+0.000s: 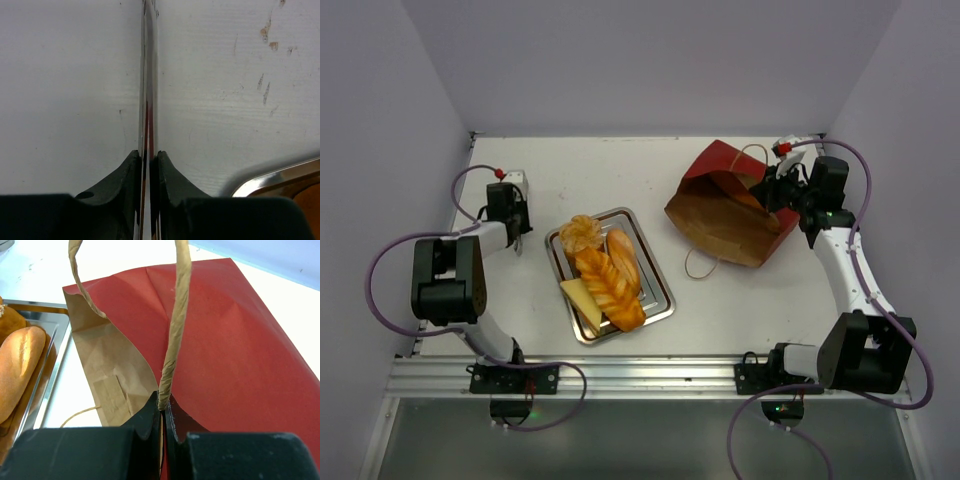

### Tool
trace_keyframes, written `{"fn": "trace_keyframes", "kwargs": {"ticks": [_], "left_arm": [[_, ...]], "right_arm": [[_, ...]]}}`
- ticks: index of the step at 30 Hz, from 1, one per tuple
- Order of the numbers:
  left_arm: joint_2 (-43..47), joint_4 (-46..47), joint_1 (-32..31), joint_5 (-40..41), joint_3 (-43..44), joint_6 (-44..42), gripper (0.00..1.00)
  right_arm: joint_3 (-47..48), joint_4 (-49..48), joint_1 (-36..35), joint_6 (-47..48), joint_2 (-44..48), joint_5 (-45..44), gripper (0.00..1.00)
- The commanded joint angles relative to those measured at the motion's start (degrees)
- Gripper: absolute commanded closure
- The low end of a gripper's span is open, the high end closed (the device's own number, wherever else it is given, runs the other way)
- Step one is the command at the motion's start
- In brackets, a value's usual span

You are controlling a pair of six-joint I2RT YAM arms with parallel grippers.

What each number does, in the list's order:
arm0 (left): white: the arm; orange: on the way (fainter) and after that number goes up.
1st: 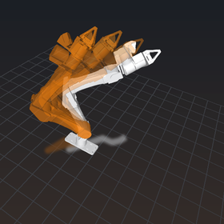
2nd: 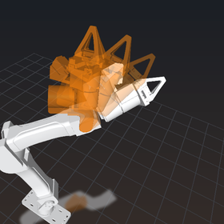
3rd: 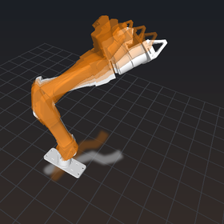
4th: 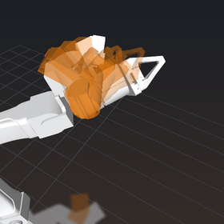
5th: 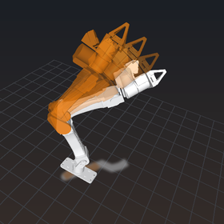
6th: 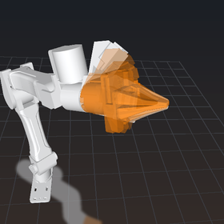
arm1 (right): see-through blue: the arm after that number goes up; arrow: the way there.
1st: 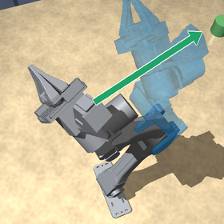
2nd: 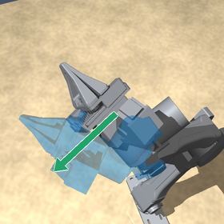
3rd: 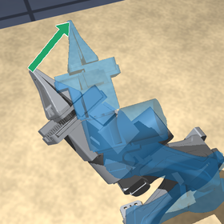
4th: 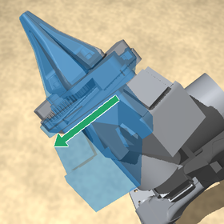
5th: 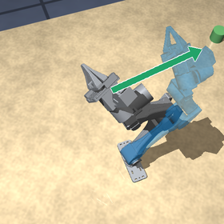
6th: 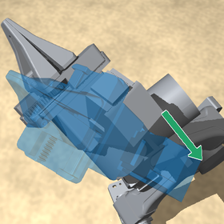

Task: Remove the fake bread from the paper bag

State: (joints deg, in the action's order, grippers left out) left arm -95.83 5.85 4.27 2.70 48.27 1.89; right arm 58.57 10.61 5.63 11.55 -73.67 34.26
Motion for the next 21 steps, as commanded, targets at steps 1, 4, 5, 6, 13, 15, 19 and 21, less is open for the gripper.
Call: {"fn": "trace_keyframes", "kwargs": {"ticks": [1,4,5,6,13,15,19,21], "left_arm": [[-2.8,-2.1,1.7,-2.4,2.3,0.3,0.78],[-4.3,-3.8,2.0,-2.4,3.1,1.3,0.71],[-4.5,-4.1,2.0,-2.4,3.0,1.4,0.7],[-4.6,-4.3,2.0,-2.2,2.9,1.4,0.69],[-5.2,-5.8,2.1,-0.3,2.7,2.2,0.56],[-4.5,-8.2,2.1,-0.2,2.8,2.5,0.5],[-2.9,-10.1,2.1,0.3,3.2,3.3,0.4],[-1.9,-10.8,2.1,0.6,2.9,3.6,0.4]], "right_arm": [[-0.4,-2.0,0.0,-0.7,1.8,1.9,0.96],[-0.4,-2.0,-0.1,-0.7,1.9,1.9,0.96],[-0.4,-2.0,0.0,-0.7,1.9,1.9,0.96],[-0.4,-2.0,0.1,-0.7,2.0,1.9,0.96],[-0.4,-2.0,0.0,-0.7,2.3,2.0,0.96],[-0.5,-2.0,0.1,-0.7,2.3,2.0,0.96],[-0.5,-2.0,0.2,-0.8,2.4,2.0,0.96],[-0.4,-1.9,0.2,-0.8,2.3,2.0,0.96]]}}
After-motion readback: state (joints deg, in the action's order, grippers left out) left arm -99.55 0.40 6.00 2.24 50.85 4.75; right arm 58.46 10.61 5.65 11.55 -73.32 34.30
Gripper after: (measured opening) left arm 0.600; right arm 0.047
